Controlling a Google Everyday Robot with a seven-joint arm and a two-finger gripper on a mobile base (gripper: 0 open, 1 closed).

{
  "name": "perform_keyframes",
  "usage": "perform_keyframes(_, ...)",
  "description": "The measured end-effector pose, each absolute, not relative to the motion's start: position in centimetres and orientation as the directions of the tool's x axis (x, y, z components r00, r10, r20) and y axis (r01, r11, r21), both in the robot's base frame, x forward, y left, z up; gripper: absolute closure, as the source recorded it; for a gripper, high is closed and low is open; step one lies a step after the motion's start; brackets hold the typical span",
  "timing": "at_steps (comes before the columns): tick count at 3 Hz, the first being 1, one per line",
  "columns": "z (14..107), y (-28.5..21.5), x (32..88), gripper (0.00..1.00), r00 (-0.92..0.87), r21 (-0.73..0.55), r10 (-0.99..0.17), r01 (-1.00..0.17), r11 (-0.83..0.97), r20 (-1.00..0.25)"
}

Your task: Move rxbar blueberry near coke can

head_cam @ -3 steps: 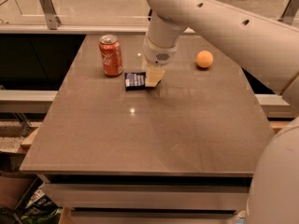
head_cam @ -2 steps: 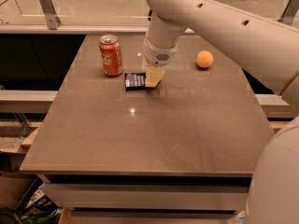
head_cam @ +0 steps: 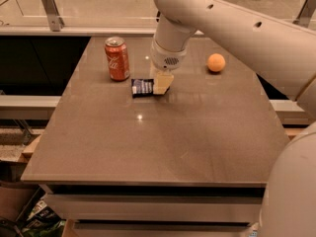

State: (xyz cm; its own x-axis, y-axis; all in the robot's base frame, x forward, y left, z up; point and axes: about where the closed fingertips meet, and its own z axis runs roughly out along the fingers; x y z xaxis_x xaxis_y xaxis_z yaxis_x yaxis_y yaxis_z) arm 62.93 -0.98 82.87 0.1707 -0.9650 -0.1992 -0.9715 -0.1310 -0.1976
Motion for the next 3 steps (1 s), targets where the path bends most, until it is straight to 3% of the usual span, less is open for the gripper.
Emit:
perform_keyframes(1,82.72,-0.93,62.92,0.13,0.171,-0.196,-0.965,-0.972,-0.132,-0.199)
perform_keyframes(2,82.57,-0.88,62.9,0.0,0.172,-0.193,-0.965,-0.972,-0.133,-0.198)
perform_keyframes(3,82.56,-0.88,62.9,0.0,0.172,-0.193,-0.965,-0.972,-0.133,-0.198)
